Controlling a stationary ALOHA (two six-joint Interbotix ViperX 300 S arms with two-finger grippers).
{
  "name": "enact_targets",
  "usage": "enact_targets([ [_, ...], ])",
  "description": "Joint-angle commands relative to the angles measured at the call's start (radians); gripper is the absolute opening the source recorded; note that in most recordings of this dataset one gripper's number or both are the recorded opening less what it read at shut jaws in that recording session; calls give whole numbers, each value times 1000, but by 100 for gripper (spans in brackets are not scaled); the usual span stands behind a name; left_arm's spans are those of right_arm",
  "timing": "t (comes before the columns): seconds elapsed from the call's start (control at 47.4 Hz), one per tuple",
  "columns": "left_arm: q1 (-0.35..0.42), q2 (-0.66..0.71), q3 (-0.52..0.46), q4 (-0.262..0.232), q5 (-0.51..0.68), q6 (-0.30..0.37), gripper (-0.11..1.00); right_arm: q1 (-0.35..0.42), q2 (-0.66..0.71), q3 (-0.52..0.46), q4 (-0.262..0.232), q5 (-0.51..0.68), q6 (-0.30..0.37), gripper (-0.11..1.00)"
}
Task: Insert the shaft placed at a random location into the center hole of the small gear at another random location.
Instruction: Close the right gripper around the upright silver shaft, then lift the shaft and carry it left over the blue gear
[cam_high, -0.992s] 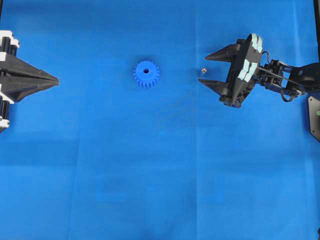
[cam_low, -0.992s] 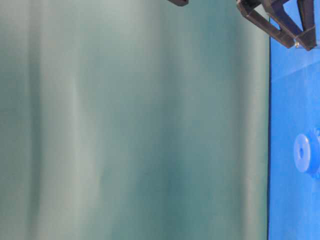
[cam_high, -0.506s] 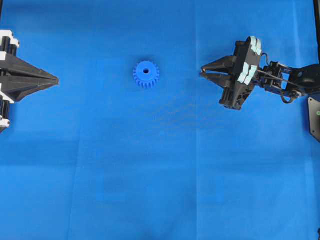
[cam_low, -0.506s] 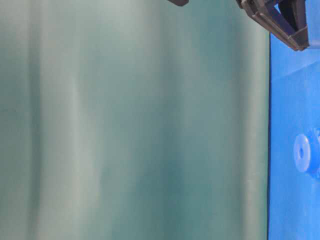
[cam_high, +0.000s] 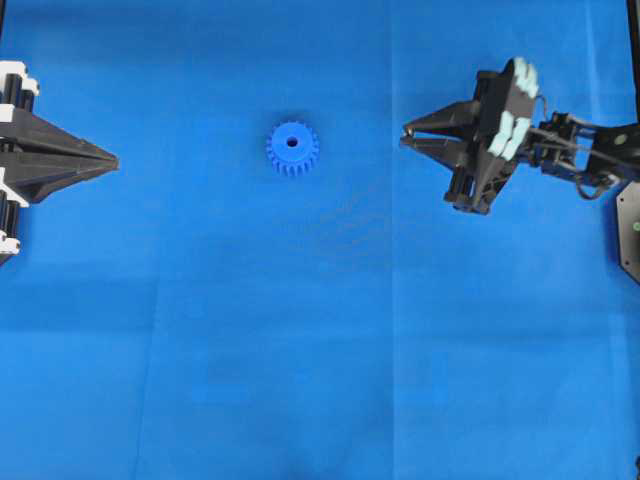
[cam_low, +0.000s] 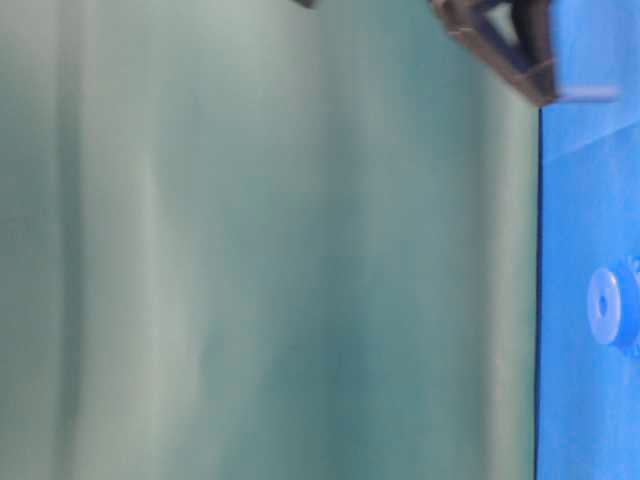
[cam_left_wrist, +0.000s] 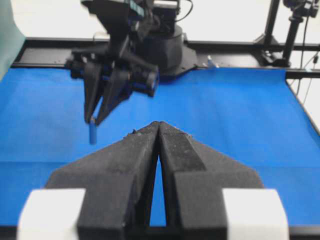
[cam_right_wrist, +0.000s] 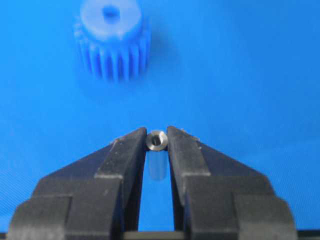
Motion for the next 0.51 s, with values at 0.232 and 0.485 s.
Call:
enact_targets([
  [0.232, 2, 5, -9, 0, 0, -2, 0, -5, -129, -48, -2, 146, -21, 3],
  [0.485, 2, 6, -8, 2, 0, -2, 0, -5, -84, -91, -2, 147, -21, 3],
])
